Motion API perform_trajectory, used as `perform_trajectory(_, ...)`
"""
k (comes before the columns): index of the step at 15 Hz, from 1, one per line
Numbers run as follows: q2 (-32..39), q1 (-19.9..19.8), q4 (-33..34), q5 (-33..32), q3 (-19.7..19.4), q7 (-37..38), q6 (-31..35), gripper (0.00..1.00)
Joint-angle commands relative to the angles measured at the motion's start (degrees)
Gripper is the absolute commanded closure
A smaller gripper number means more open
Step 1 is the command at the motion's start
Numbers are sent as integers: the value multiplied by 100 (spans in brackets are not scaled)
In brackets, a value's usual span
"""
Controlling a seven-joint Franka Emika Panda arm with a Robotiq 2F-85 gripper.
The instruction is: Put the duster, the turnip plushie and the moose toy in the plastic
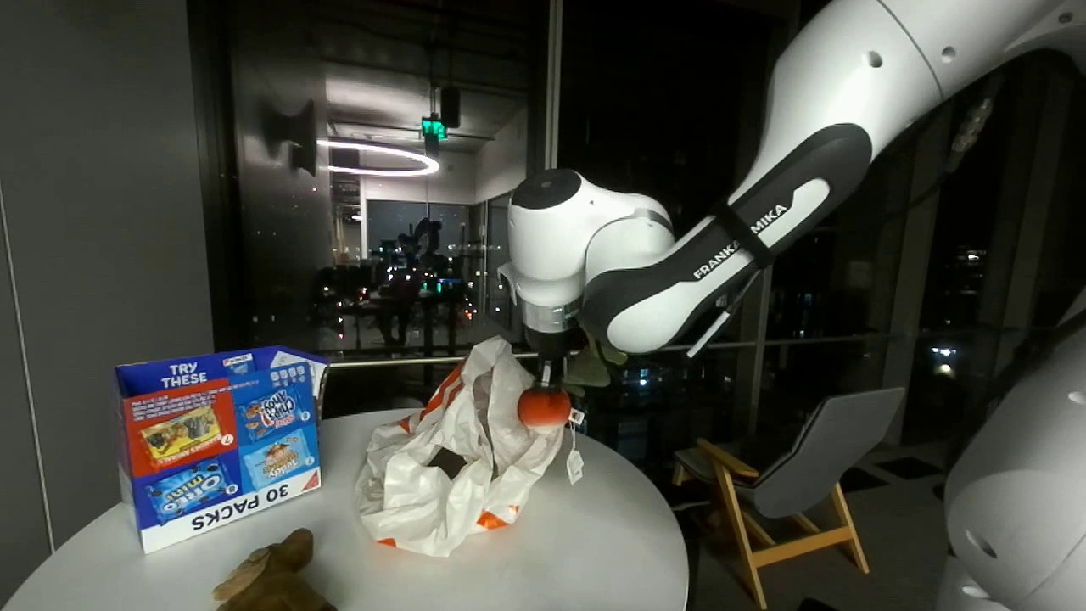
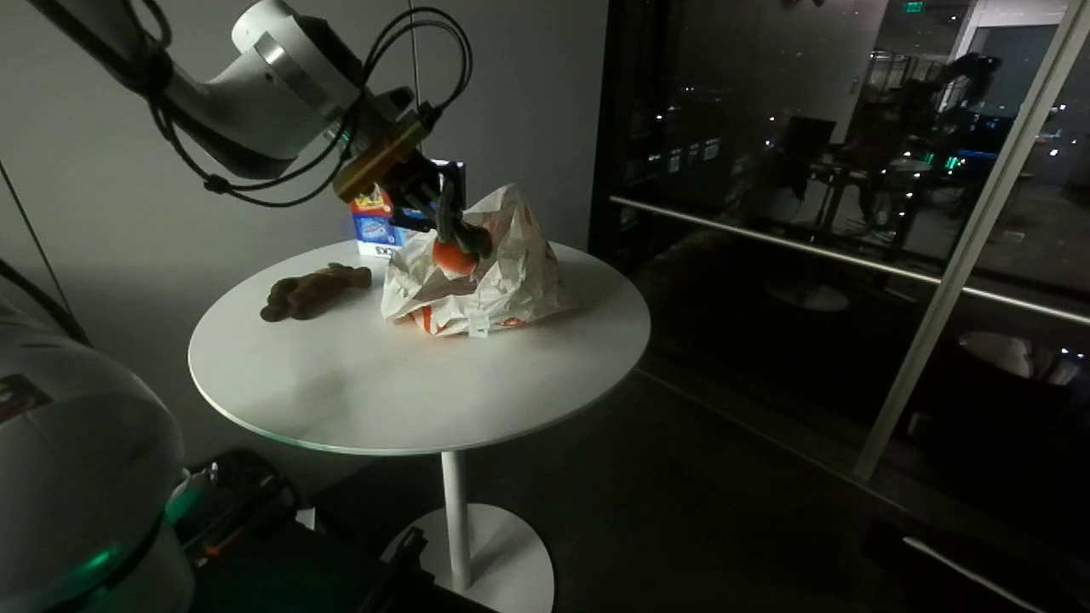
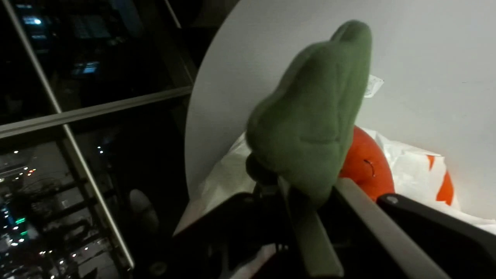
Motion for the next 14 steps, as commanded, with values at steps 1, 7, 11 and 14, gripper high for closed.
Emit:
perform_trajectory(1, 827, 146, 931, -916, -67, 197, -233, 91)
perform_trajectory(7, 2126, 431, 1810, -880, -637, -738, 1140, 90)
perform_trajectory(11, 2847, 407, 2125, -419, -813, -1661, 2551, 89)
perform_trajectory(14, 3062, 177, 2046, 385, -472, -2650, 3141, 60)
